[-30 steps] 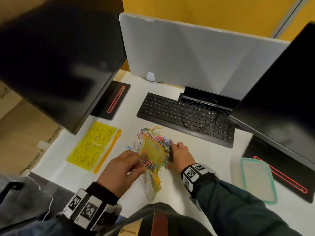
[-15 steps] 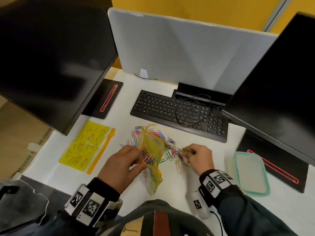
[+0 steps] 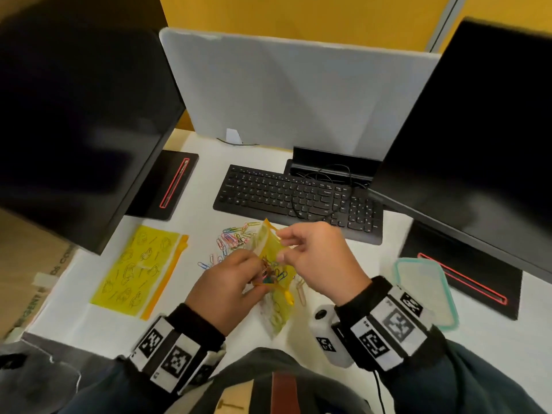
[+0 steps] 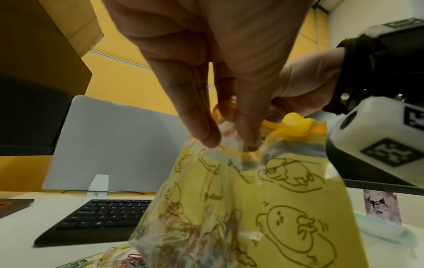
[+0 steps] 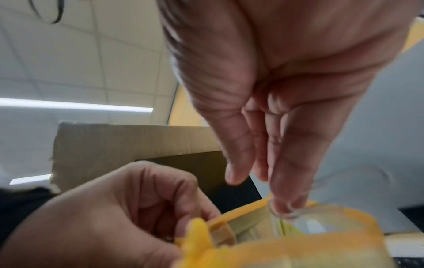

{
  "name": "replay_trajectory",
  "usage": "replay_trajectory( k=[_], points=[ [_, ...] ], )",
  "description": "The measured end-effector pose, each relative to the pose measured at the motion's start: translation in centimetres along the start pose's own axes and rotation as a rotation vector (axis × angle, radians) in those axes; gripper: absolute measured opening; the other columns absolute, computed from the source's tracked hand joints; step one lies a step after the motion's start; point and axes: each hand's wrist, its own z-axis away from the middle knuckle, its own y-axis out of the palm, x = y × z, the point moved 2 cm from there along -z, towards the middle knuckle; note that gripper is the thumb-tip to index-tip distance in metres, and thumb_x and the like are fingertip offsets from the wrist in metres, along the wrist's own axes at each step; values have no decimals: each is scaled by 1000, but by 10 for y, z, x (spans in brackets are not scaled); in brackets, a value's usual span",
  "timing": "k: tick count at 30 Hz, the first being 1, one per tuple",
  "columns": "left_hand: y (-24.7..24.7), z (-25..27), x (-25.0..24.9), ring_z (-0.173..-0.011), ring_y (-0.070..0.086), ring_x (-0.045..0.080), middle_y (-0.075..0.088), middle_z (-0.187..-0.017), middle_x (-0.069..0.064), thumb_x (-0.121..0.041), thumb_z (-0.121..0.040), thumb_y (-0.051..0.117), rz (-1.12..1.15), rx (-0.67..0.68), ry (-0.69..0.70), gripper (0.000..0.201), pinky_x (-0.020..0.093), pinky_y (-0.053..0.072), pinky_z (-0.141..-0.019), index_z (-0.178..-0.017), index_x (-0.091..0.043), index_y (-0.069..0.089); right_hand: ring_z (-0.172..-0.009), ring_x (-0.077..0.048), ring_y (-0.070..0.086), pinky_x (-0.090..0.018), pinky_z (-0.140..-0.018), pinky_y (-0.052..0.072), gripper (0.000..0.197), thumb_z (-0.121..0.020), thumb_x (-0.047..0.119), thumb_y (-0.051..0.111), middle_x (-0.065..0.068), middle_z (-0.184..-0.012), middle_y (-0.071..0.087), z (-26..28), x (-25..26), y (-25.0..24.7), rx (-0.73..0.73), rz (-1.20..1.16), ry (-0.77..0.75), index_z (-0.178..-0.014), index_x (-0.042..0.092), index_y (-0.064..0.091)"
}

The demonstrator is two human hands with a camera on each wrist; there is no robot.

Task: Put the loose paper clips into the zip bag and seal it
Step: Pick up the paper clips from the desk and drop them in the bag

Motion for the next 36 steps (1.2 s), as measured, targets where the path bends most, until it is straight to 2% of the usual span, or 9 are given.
replay_trajectory(
  k=[5, 8, 11, 15, 18, 24, 28, 32, 36],
  points=[
    [1, 11, 10, -62, 42, 6, 51, -77, -9, -50, -75, 51, 19, -28, -51, 29, 25, 42, -54, -67, -23, 44, -98, -20, 64, -35, -90, 52, 38, -80, 12, 67, -5, -119, 64, -29, -50, 0, -167, -103, 39, -116, 20, 61],
    [-1, 20, 16, -63, 51, 8, 49, -78, -11, -51, -73, 51, 30, -36, -97, 27, 30, 48, -54, -68, -26, 40, -141, -25, 23, -39, -114, 28, 105, -64, 33, 82, -8, -157, 15, -40, -101, 34, 250, 352, 141, -146, 19, 18],
    [-2, 24, 19, -68, 58, 16, 49, -80, -8, -50, -73, 51, 42, -37, -101, 26, 32, 52, -53, -68, -27, 39, -143, -29, 8, -47, -113, 27, 127, -55, 44, 84, 0, -158, -3, -46, -125, 62, 409, 712, 57, -147, 28, -2],
    [-3, 20, 20, -71, 61, 19, 56, -79, -5, -52, -74, 50, 59, -37, -99, 28, 32, 54, -54, -68, -27, 40, -124, -29, 38, -40, -95, 45, 70, -73, 25, 72, -4, -137, 43, -63, -121, 67, 279, 645, -44, -136, 24, 40],
    [-3, 15, 22, -68, 59, 18, 54, -77, -5, -52, -74, 50, 70, -38, -95, 29, 32, 52, -54, -67, -26, 40, -106, -33, 54, -39, -82, 49, 30, -86, 13, 51, -11, -111, 55, -59, -122, 64, 202, 636, -80, -115, 14, 59],
    [-2, 12, 24, -67, 59, 16, 54, -80, -9, -51, -73, 50, 76, -14, -92, 28, 28, 46, -56, -66, -25, 42, -94, -34, 59, -34, -77, 45, 21, -84, 3, 49, -17, -101, 60, -49, -128, 59, 94, 536, 25, -100, 5, 61],
    [1, 13, 24, -69, 58, 15, 57, -82, -4, -51, -72, 51, 86, 22, -91, 26, 27, 45, -57, -67, -27, 41, -63, -15, 57, -6, -54, 39, 18, -80, 1, 58, -10, -79, 71, -39, -130, 38, -109, 165, 188, -84, 10, 72],
    [2, 12, 24, -64, 48, 7, 53, -78, -7, -52, -72, 51, 99, 29, -98, 28, 25, 43, -57, -66, -26, 42, -47, -9, 56, -19, -52, 49, 25, -74, -4, 69, 3, -53, 63, -17, -102, 7, -215, -301, 191, -64, 19, 69],
    [4, 9, 24, -64, 44, 5, 49, -78, -11, -36, -70, 66, 81, 38, -90, 26, 24, 42, -58, -64, -26, 43, -47, -9, 56, -19, -51, 52, 18, -74, -9, 68, 2, -52, 65, 3, -47, -27, -167, -537, 50, -73, 9, 69]
  ],
)
